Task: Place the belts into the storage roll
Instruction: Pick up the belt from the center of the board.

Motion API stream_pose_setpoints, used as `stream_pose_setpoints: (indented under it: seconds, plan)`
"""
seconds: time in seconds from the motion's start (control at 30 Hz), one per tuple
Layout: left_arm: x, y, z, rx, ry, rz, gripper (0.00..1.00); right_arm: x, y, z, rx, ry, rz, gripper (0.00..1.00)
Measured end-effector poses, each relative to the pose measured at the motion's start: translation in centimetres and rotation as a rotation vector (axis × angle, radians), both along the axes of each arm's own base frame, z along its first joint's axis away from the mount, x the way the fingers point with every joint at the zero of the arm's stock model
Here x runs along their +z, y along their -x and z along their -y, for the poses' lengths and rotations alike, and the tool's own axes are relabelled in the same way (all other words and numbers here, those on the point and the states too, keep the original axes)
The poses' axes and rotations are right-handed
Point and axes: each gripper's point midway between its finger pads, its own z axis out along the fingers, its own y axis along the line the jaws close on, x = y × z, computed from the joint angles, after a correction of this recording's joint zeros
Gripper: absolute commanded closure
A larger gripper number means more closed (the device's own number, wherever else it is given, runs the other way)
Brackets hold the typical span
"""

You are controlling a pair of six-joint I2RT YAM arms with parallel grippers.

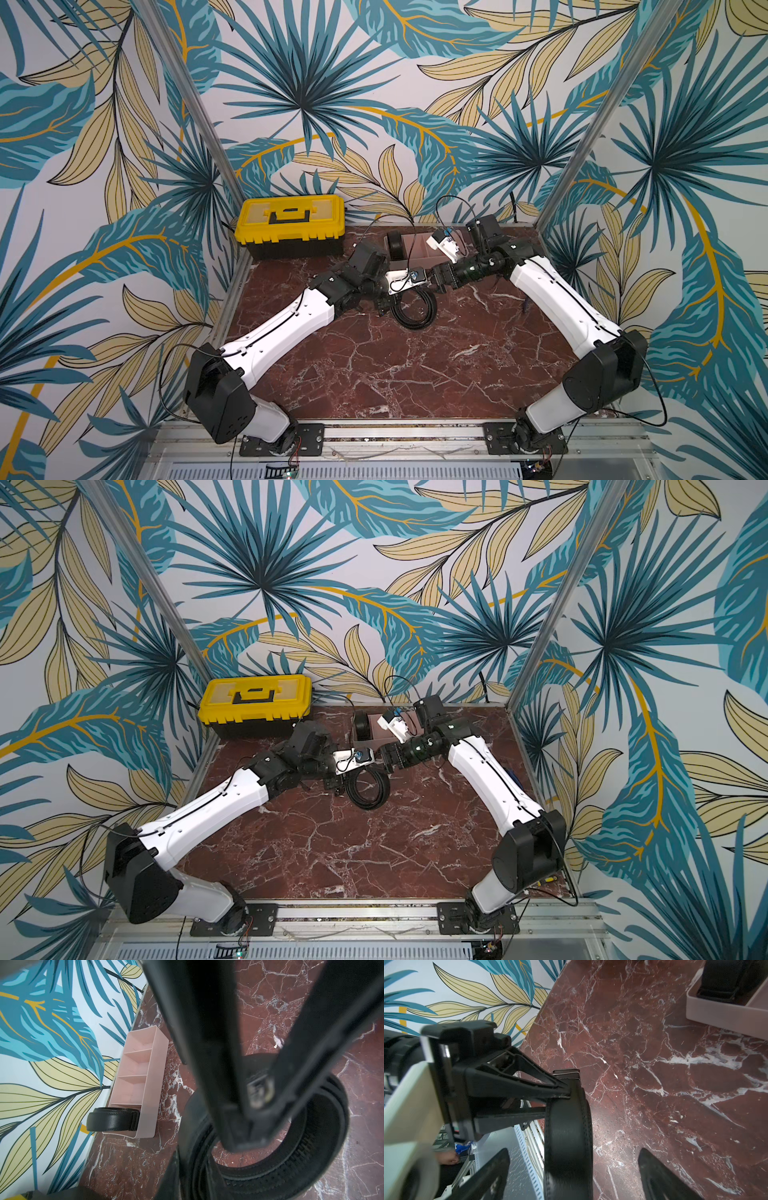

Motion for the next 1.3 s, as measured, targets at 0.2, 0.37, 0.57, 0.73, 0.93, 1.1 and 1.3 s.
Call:
stream_pose_setpoints:
  seconds: [0.2, 0.37, 0.57, 0.73, 0.93, 1.1, 1.3]
  plan:
    - [0.0, 0.2, 0.2, -0.005, -0.008, 0.008, 1.00, -0.5, 0.6, -0.3, 0.009, 0.012, -0.020, 0.14]
    - [0.0, 0.4, 0.4, -0.013, -0.010, 0.011, 1.00, -1.3, 1.1, -0.8, 0.028, 0.024, -0.047, 0.27]
    - [-0.1, 0.8, 0.8, -0.029, -0.017, 0.017, 1.00, -2.6, 2.0, -2.2, 0.081, 0.051, -0.062, 0.44]
    - [-0.2, 0.9, 0.8, -0.029, -0.024, 0.023, 1.00, -3.5, 1.9, -1.9, 0.082, 0.094, -0.061, 0.84]
    - [0.0, 0.7, 1.0, -0.036, -0.025, 0.044, 1.00, -3.9, 2.2, -1.9, 0.094, 0.121, -0.061, 1.00]
    - [0.0, 0.6, 1.0, -0.030, -0.029, 0.053, 0.77, -3.9, 2.0, -1.8, 0.089, 0.130, -0.051, 1.00]
    - [0.2, -0.5, 0.3, 0.039, -0.052, 0.086, 0.34, -4.2, 1.4, -1.3, 0.058, 0.169, -0.033, 1.00]
